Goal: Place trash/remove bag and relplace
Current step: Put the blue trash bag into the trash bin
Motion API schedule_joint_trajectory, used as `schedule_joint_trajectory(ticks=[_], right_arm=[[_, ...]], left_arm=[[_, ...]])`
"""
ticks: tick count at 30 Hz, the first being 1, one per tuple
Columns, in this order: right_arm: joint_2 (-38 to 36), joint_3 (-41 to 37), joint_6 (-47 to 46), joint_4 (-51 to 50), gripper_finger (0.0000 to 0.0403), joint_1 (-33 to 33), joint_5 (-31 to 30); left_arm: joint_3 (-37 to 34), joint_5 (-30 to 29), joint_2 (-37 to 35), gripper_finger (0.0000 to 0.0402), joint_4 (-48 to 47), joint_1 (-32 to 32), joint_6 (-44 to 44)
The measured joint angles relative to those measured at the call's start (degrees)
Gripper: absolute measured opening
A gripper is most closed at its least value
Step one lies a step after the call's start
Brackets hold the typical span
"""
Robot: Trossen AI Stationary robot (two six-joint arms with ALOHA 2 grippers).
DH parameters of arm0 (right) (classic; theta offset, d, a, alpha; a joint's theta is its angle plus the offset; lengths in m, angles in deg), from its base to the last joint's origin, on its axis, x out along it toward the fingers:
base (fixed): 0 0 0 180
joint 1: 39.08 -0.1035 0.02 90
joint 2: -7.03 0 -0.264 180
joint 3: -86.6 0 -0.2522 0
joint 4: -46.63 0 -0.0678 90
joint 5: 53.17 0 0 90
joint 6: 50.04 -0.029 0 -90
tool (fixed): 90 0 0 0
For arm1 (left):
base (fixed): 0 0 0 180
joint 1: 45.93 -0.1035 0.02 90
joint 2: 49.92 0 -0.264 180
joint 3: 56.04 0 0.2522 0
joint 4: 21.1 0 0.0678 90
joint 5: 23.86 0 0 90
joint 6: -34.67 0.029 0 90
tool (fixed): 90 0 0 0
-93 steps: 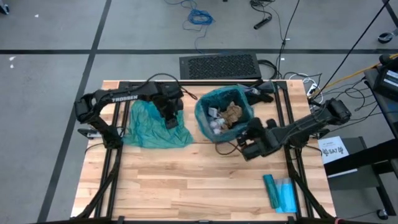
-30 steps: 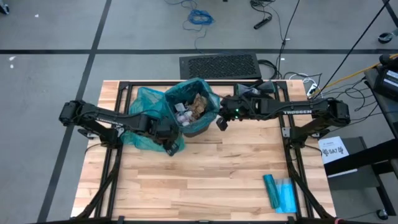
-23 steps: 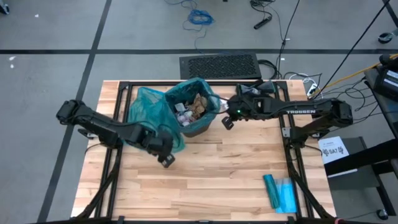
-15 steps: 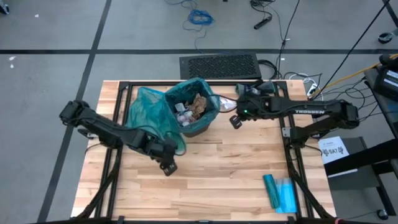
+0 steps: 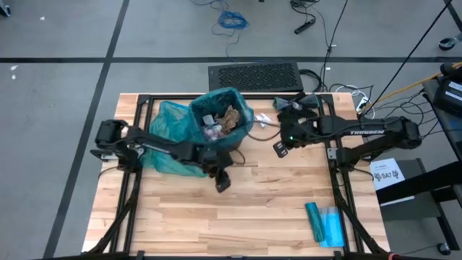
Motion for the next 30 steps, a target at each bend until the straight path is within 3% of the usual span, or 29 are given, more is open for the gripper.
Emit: schedule_joint_trajectory(ticks=[7, 13, 19, 24, 30], right_arm=[[0.5, 0.0, -8.2, -2.7, 0.0000, -7.8, -2.9], [1.2, -3.3, -12.9, -1.5, 0.0000, -10.0, -3.8], [-1.5, -15.7, -15.3, 18.0, 0.0000, -10.9, 3.2], [-5.3, -25.4, -18.3, 33.6, 0.0000, -10.4, 3.2], [-8.7, -28.7, -14.5, 35.8, 0.0000, -6.2, 3.2]], left_arm=[[0.5, 0.8, 1.0, 0.0116, -1.2, -4.9, 4.0], [0.5, 0.8, 1.0, 0.0116, -10.8, -7.9, 7.7], [0.5, 3.4, 0.7, 0.0116, -14.8, -7.5, 7.6], [0.5, 4.5, 0.6, 0.0116, -12.3, -2.0, 6.1], [0.5, -0.6, 0.6, 0.0116, -8.7, 2.5, 3.0]])
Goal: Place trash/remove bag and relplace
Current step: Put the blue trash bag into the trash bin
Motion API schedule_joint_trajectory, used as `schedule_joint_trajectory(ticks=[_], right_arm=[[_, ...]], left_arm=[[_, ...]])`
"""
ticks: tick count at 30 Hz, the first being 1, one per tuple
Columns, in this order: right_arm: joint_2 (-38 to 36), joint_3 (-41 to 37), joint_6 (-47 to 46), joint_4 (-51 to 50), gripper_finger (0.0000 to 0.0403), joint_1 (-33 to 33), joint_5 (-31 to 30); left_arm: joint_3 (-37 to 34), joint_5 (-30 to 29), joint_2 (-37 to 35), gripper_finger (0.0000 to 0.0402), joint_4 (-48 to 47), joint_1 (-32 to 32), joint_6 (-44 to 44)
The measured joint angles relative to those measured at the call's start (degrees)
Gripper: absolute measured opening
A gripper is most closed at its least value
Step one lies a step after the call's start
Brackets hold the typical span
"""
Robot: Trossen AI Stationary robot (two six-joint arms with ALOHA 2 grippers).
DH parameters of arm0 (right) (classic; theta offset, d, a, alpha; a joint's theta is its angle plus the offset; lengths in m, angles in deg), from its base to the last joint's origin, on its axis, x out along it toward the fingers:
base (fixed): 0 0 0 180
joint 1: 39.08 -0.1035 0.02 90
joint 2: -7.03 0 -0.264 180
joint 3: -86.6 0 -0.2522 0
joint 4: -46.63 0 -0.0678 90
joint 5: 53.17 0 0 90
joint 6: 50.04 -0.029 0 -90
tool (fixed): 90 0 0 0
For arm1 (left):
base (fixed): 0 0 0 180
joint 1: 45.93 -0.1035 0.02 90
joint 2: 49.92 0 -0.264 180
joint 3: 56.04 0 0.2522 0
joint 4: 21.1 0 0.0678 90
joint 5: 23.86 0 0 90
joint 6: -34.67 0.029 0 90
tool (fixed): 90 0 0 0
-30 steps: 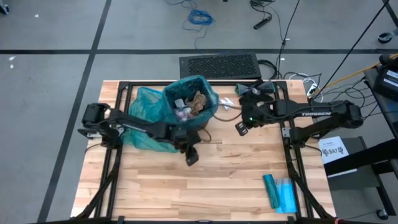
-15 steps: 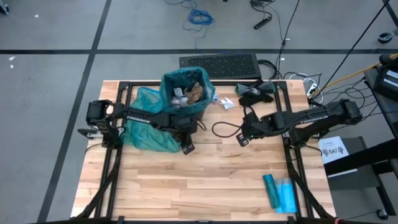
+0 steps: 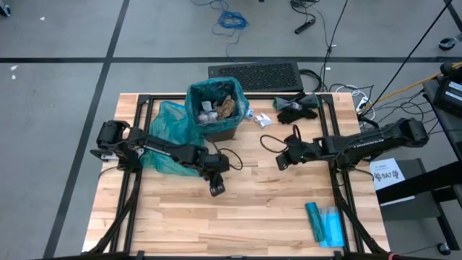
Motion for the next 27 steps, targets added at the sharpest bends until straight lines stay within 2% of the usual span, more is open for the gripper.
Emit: schedule_joint_trajectory(ticks=[2, 6, 11, 18, 23, 27], right_arm=[[-0.8, -0.1, 2.4, 0.1, 0.0000, 2.7, 0.8], [-1.9, -0.1, 6.9, 0.8, 0.0000, 8.8, 6.9], [-2.6, -0.1, 8.5, 0.7, 0.0000, 12.9, 12.3], [-3.8, -0.1, 6.3, 0.3, 0.0000, 12.0, 13.7], [-3.8, -0.1, 3.5, 0.6, 0.0000, 10.8, 13.6], [-3.8, -0.1, 3.6, 3.7, 0.0000, 9.6, 13.0]], left_arm=[[0.0, -1.6, 0.0, 0.0116, -0.1, 0.5, -0.5], [-0.9, -3.0, 0.0, 0.0116, 1.5, 0.6, -1.0], [-4.7, -3.3, 0.0, 0.0116, 9.7, 0.7, -3.3], [-13.9, -8.3, -3.8, 0.0116, 21.9, 3.3, -9.7], [-23.7, -13.7, -11.2, 0.0116, 28.1, 5.0, -15.4], [-29.9, -15.1, -18.1, 0.0116, 31.9, 5.8, -17.8]])
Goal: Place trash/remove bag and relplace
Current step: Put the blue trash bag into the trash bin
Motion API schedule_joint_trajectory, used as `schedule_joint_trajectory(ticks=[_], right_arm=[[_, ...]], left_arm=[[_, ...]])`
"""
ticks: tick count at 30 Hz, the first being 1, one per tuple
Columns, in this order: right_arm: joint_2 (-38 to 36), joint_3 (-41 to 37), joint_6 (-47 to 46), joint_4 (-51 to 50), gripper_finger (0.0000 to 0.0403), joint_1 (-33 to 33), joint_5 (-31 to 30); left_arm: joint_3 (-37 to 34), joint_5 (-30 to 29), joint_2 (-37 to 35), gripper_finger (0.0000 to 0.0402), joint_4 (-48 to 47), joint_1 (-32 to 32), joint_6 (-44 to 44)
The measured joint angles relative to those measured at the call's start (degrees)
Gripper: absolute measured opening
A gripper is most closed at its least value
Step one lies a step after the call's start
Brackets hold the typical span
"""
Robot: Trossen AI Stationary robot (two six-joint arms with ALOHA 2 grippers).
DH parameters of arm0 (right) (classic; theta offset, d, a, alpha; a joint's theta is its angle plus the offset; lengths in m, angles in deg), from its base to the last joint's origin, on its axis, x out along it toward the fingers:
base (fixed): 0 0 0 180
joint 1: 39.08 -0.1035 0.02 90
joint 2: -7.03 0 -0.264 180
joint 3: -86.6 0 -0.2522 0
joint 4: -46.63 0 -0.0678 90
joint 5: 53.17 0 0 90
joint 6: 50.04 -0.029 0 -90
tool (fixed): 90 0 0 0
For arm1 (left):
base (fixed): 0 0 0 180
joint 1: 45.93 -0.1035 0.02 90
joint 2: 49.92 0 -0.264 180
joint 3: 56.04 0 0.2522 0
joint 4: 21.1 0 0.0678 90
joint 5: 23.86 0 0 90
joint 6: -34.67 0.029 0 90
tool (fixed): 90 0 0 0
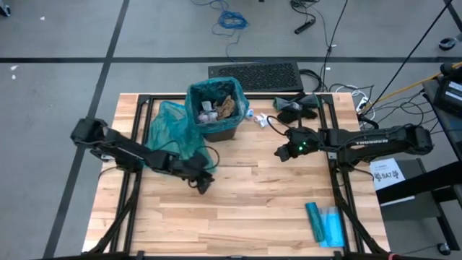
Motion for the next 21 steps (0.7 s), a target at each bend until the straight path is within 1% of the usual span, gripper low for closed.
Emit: schedule_joint_trajectory(ticks=[1, 4, 6, 9, 11, 12, 14, 17, 19, 21], right_arm=[[0.0, 0.2, 0.1, 0.4, 0.0000, -0.1, -1.0], [0.1, 2.3, 0.4, -0.3, 0.0000, 0.1, -7.0], [0.7, 4.1, 2.3, -0.2, 0.0000, 1.1, -10.0], [3.3, 7.6, 7.3, -0.8, 0.0000, 4.1, -10.1], [5.8, 9.5, 9.7, -2.9, 0.0000, 6.8, -9.7], [7.1, 10.0, 10.8, -3.5, 0.0000, 8.7, -9.0], [9.5, 10.4, 14.1, -2.3, 0.0000, 13.4, -4.8], [13.7, 10.4, 20.8, 4.4, 0.0000, 21.1, 6.2], [16.5, 10.4, 23.2, 9.0, 0.0000, 25.5, 11.9], [19.1, 10.4, 25.9, 12.4, 0.0000, 28.8, 14.0]], left_arm=[[-1.0, -0.1, -1.6, 0.0116, -0.1, 0.1, 0.0], [-3.5, -0.3, -5.9, 0.0116, -0.3, 0.4, -0.1], [-4.9, -0.3, -8.3, 0.0116, -2.0, 0.9, -0.2], [-6.8, -0.3, -11.8, 0.0116, -4.8, 1.7, -0.3], [-8.4, -0.3, -14.0, 0.0116, -5.5, 2.0, -2.0], [-9.1, -0.3, -14.9, 0.0116, -6.0, 2.0, -3.0], [-10.1, -0.3, -17.0, 0.0116, -6.4, 2.0, -3.2], [-11.6, -1.4, -19.7, 0.0116, -5.7, 1.5, -3.0], [-12.4, -1.7, -20.6, 0.0116, -6.2, 1.1, -4.1], [-12.7, -1.9, -20.6, 0.0116, -6.1, 0.8, -4.7]])
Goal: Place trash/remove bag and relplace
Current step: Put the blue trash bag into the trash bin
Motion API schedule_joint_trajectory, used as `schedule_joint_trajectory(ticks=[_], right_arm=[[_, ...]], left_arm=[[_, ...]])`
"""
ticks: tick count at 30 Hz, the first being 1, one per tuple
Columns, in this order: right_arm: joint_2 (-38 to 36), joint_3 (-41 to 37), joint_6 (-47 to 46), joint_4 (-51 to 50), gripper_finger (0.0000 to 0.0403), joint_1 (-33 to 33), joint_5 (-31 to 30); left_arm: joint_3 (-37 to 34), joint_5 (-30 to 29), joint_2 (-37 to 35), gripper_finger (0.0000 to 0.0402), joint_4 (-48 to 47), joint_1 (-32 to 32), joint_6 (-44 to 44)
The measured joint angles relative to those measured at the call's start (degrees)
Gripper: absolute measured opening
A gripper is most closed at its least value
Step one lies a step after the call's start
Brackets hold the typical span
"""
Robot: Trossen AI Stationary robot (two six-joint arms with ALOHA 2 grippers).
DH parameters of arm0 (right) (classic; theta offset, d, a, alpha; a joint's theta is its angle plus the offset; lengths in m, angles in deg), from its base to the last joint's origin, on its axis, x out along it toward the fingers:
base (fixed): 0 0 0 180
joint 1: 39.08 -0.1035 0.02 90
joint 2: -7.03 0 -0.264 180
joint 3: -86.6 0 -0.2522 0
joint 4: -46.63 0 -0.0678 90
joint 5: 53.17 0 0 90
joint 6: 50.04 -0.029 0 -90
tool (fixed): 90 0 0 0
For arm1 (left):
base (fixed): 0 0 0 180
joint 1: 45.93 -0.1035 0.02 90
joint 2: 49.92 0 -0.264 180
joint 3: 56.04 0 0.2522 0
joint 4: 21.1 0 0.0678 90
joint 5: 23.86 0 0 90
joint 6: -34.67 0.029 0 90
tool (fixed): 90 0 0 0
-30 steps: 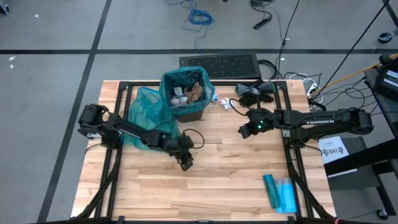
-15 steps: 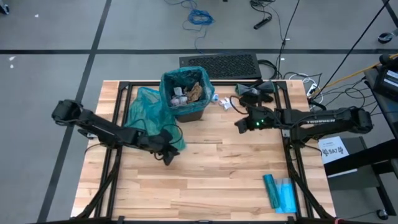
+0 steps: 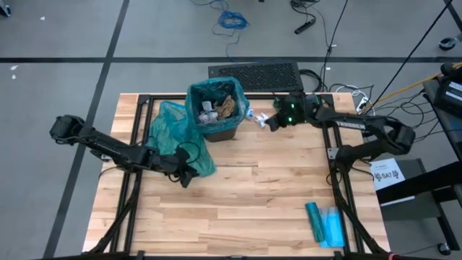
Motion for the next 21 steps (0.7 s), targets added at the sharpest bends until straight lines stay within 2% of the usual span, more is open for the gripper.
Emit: schedule_joint_trajectory(ticks=[3, 7, 12, 15, 18, 21], right_arm=[[3.5, 0.0, 4.0, 2.3, 0.0001, 3.0, 1.4], [8.8, 0.5, 5.9, 5.1, 0.0024, 3.3, 4.2], [16.1, 6.7, 9.3, 5.4, 0.0090, 3.0, 6.9], [19.0, 12.0, 16.8, 3.8, 0.0135, 2.5, 8.0], [20.5, 18.3, 27.6, -1.6, 0.0172, 1.6, 6.1], [22.6, 25.3, 35.1, -10.8, 0.0196, 1.2, -0.8]], left_arm=[[0.0, -0.9, 0.0, 0.0116, 0.0, -0.4, 0.1], [-0.1, -2.1, 0.0, 0.0116, 0.0, -1.5, -2.7], [0.0, -2.2, 0.0, 0.0116, 0.0, -2.2, -5.5], [0.0, -2.2, 0.0, 0.0116, -0.2, -2.4, -6.0], [0.0, -1.9, 0.0, 0.0116, -0.4, -2.4, -6.0], [0.0, -1.6, 0.0, 0.0116, -1.0, -2.4, -7.0]])
